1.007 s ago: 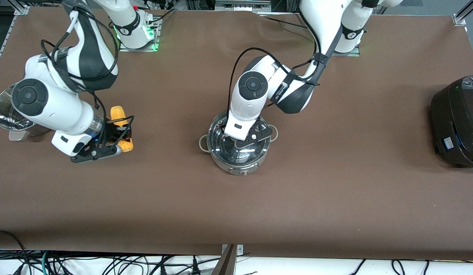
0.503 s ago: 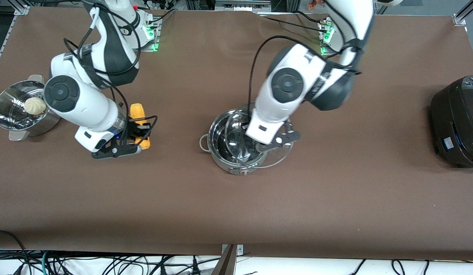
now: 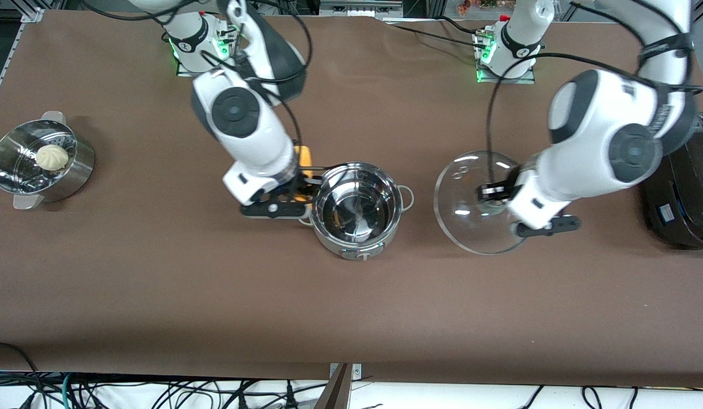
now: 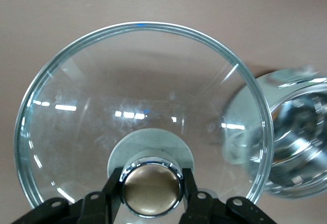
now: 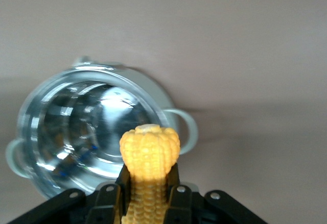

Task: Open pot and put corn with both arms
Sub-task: 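Lower the lid beside the pot while the right gripper brings corn over the pot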

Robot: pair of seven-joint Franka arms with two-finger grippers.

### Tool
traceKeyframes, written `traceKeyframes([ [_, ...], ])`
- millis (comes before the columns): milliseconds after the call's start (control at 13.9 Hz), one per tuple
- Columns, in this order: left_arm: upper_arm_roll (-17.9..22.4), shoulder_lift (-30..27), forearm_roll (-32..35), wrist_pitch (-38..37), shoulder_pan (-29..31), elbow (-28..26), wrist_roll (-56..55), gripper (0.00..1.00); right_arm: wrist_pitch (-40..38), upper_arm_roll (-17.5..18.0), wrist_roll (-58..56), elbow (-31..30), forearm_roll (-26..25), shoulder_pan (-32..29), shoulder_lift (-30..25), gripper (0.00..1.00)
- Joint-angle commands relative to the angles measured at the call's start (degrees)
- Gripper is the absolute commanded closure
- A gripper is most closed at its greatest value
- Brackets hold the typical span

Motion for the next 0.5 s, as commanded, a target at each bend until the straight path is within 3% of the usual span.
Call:
traceKeyframes([
  [0, -0.9, -5.8, 1.2, 3.5, 6.8, -10.9, 14.0, 1.0, 2.5, -0.2, 3.3, 8.3, 0.3, 2.0, 6.8, 1.0],
  [216, -0.8, -5.8, 6.6, 17.1, 12.2, -21.2, 28.8, 1.0, 8.4, -0.4, 3.5, 8.3, -0.2, 4.4, 10.4, 1.0],
  [431, -0.8, -5.1, 8.3, 28.0, 13.3, -28.2, 30.9, 1.0, 12.6, -0.5, 3.4, 8.3, -0.5, 5.2, 13.5, 1.0],
])
